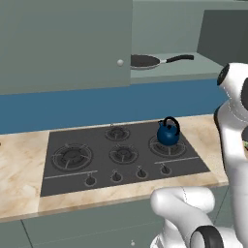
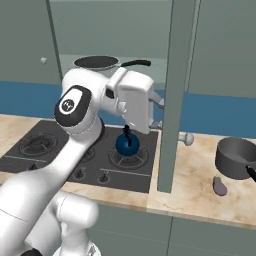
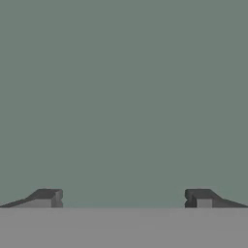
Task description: Pick the pan from the cabinet and place it on the stove. Then turn on the stove burner for the pan.
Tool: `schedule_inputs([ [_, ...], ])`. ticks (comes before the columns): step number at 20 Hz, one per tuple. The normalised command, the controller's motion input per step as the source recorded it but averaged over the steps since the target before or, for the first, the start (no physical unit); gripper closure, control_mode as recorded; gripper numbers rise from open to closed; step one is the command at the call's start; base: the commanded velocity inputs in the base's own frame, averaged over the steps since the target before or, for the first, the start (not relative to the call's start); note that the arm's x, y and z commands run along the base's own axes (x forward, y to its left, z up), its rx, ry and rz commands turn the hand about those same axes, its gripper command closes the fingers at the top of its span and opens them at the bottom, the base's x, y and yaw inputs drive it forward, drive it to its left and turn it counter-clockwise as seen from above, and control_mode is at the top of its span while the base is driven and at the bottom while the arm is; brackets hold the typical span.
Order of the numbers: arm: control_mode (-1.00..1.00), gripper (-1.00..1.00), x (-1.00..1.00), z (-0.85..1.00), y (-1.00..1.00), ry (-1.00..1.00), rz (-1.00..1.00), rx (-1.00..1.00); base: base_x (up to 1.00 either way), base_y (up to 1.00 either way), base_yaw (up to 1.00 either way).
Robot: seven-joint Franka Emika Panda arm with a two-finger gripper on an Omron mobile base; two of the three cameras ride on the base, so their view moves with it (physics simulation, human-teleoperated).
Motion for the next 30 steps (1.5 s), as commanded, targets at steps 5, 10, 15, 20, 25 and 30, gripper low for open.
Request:
schedule_inputs([
  [5,-1.00,-1.00,-0.35,-0.13,0.07,-0.12,0.12,0.00,0.00,0.00,0.00],
  [10,-1.00,-1.00,-0.23,-0.05,0.89,-0.15,0.19,0.00,0.00,0.00,0.00],
  [15,-1.00,-1.00,0.02,0.00,1.00,-0.09,0.23,0.00,0.00,0.00,0.00],
  [20,-1.00,-1.00,0.23,0.09,0.94,-0.08,0.27,0.01,0.00,0.00,0.00],
  [25,-1.00,-1.00,0.32,0.10,0.88,-0.12,0.30,0.02,0.00,0.00,0.00],
  [30,-1.00,-1.00,0.39,0.08,0.89,-0.12,0.32,0.04,0.00,0.00,0.00],
])
